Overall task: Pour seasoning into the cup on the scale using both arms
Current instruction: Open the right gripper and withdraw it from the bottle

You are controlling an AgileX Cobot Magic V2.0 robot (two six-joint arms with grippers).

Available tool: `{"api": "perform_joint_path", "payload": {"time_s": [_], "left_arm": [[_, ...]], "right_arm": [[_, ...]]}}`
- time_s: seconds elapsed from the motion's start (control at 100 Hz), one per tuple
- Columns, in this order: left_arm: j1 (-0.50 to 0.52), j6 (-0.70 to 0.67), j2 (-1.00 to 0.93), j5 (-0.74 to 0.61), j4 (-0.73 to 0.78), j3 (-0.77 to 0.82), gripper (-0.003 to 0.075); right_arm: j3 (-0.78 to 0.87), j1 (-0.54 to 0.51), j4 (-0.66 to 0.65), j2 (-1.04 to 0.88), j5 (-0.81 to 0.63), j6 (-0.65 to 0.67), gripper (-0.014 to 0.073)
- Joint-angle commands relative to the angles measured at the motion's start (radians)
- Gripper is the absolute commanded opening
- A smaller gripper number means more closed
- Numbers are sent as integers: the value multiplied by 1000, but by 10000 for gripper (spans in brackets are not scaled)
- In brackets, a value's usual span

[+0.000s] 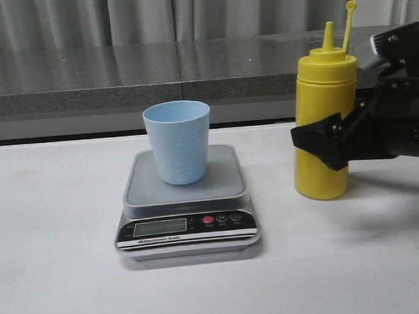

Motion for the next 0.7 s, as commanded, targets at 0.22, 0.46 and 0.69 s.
{"api": "perform_joint_path", "payload": {"time_s": [0.22,0.46,0.69], "left_arm": [[4,-10,4,-84,-9,-29,-20],[4,-10,4,-84,-9,-29,-20],[4,-10,4,-84,-9,-29,-20]], "right_arm": [[58,-8,39,-42,-145,-8,656],[175,-8,110,-97,-183,-8,656],[260,-8,179,-254,-141,-8,656]]}}
